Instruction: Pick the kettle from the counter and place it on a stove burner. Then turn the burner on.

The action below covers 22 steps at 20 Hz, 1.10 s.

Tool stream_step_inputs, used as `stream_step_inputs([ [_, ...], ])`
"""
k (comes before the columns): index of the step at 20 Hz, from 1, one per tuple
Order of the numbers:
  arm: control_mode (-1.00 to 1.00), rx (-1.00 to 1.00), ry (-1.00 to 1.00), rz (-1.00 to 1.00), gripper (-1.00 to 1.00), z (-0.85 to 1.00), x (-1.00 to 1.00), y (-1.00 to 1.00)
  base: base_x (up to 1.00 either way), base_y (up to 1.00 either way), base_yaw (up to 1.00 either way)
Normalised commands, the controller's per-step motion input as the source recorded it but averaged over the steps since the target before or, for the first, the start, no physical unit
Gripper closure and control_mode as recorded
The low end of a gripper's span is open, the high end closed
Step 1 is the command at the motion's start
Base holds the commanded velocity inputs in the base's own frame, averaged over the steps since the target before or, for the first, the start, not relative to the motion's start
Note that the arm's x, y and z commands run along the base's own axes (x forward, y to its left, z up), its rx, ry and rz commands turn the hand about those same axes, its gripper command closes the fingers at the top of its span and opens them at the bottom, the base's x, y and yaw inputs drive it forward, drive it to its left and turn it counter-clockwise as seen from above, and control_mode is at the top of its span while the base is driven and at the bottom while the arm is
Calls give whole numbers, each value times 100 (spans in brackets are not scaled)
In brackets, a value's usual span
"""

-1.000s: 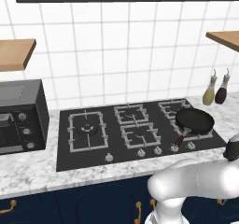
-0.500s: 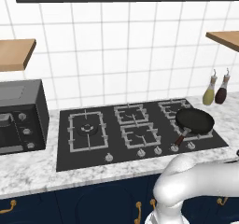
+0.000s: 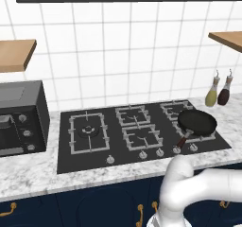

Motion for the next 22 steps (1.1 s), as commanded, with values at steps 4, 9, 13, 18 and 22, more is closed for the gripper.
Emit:
stream_step_inputs([
  [4,-100,0,0,10,-100,-12,50,-3,0,0,0],
  [9,-100,0,0,13,-100,-14,31,-17,0,0,0],
  [13,-100,0,0,13,-100,-23,32,-28,0,0,0],
  [18,-100,0,2,10,-100,-14,38,-29,0,0,0],
  [22,-100,0,5,8,-100,-18,28,-53,0,0,0],
])
